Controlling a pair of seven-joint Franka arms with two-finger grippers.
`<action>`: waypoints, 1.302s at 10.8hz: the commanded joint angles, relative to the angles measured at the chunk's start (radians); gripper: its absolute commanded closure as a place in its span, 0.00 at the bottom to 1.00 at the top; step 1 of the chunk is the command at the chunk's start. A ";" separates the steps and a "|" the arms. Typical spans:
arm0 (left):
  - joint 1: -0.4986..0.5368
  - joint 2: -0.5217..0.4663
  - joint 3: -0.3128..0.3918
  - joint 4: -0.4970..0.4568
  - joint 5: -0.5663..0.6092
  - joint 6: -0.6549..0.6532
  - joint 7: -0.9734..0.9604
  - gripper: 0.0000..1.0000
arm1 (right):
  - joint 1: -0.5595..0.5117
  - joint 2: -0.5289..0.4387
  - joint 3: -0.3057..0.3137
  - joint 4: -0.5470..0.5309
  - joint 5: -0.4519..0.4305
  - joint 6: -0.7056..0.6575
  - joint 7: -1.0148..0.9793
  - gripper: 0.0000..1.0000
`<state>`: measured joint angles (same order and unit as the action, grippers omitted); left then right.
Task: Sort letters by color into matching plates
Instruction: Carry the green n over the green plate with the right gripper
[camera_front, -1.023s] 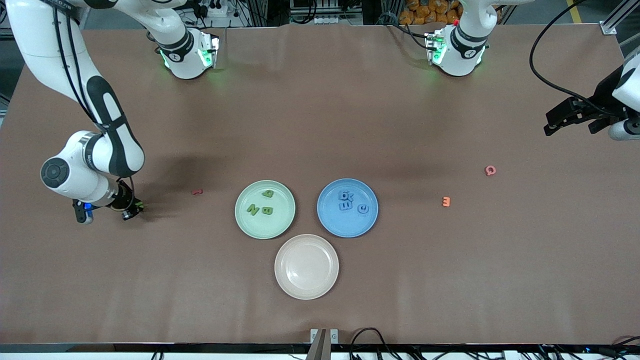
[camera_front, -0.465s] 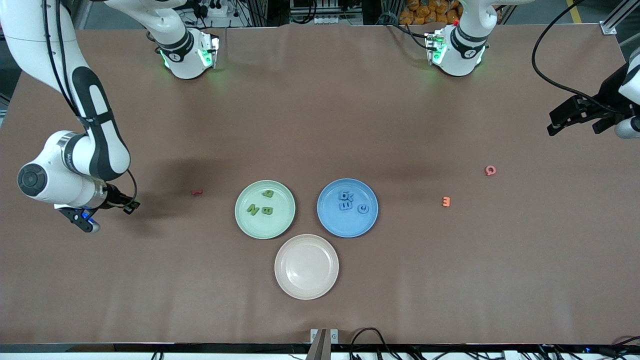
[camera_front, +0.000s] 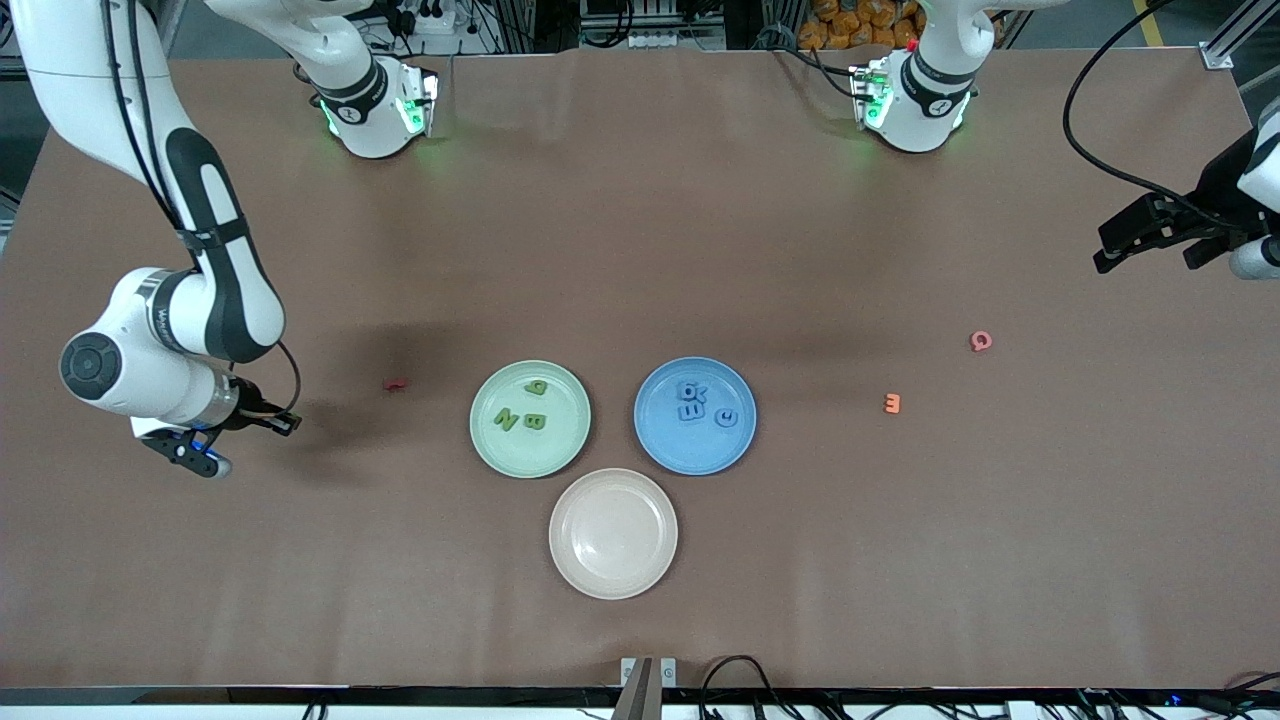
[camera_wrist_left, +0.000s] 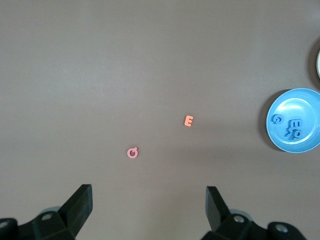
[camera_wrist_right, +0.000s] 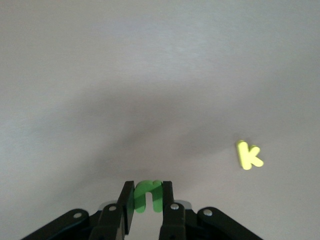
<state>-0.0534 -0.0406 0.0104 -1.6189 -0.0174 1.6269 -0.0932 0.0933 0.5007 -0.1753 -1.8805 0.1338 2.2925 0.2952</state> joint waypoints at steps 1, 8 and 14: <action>-0.005 0.022 0.000 0.034 -0.022 0.004 0.030 0.00 | 0.051 -0.005 0.002 0.023 -0.006 -0.013 -0.040 1.00; 0.003 0.024 -0.001 0.036 -0.019 0.011 0.030 0.00 | 0.252 -0.001 -0.009 0.058 -0.020 -0.021 -0.044 1.00; 0.004 0.031 -0.001 0.036 -0.019 0.013 0.030 0.00 | 0.388 0.035 -0.007 0.116 -0.019 -0.041 -0.042 1.00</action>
<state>-0.0549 -0.0245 0.0067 -1.6048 -0.0175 1.6402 -0.0911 0.4434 0.5082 -0.1762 -1.8046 0.1282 2.2665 0.2616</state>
